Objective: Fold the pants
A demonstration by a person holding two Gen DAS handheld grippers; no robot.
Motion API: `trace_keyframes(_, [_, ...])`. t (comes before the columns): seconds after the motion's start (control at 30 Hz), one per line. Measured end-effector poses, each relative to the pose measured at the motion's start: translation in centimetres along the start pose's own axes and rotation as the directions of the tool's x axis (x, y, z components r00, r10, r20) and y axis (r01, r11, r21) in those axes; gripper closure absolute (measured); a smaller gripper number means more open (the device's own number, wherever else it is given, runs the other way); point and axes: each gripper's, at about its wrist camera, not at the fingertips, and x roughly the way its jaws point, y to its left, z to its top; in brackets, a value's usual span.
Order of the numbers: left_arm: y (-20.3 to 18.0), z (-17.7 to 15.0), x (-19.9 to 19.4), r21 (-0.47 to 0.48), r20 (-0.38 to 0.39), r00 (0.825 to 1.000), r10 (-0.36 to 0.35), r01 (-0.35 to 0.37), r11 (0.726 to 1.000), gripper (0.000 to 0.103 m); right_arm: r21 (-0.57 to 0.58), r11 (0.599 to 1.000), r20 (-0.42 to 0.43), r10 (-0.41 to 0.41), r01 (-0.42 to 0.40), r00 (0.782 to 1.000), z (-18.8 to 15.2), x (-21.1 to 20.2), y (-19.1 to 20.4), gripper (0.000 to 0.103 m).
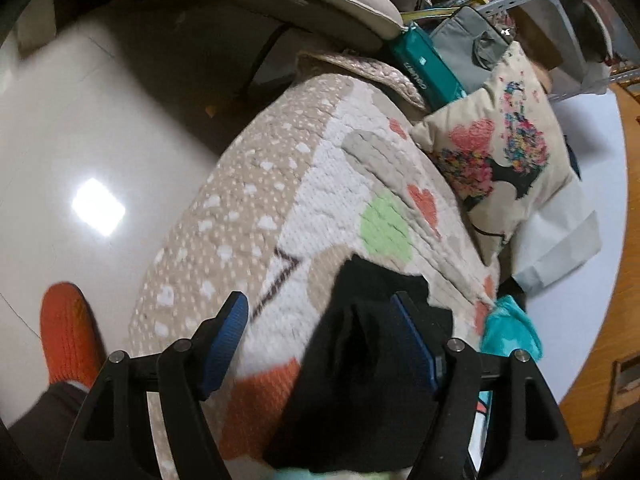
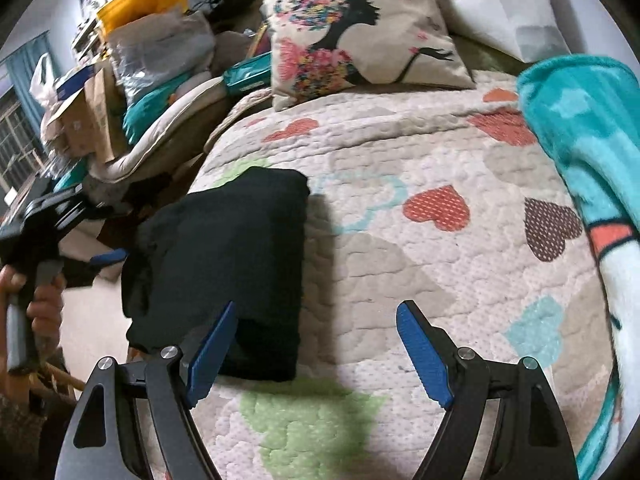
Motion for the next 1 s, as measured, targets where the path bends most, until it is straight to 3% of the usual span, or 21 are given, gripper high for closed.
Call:
trace_keyframes(0.23, [-0.7,-3.7,-1.0,0.057,0.034,0.999,0.029,-0.031,0.998,0.030,0.059,0.998,-0.016,0.014,-0.013,1.000,-0.3,0.7,-1.4,0.017])
trace_keyframes(0.43, [-3.4,-4.5,-1.0,0.191,0.084,0.993,0.082,-0.097,0.977,0.030,0.066,0.998,-0.003,0.012,-0.011,1.000,-0.2,0.5,-1.6,0.017])
trace_keyframes(0.73, [-4.8,-5.2,-0.4,0.257,0.088,0.986,0.139,-0.157,0.954,0.030,0.076,0.997,-0.012,0.011,-0.010,1.000,-0.2,0.9,-1.7,0.017])
trace_keyframes(0.87, [-5.8,-5.7,-0.7,0.309,0.143,0.970,0.197,-0.233,0.922,0.030,0.075,0.997,-0.012,0.009,-0.008,1.000,-0.2,1.0,-1.6,0.017])
trace_keyframes(1.0, [-6.9,-6.3,-1.2,0.370,0.238,0.930,0.279,-0.352,0.859,0.030,0.078,0.997,-0.011,0.005,-0.005,1.000,-0.2,1.0,-1.6,0.017])
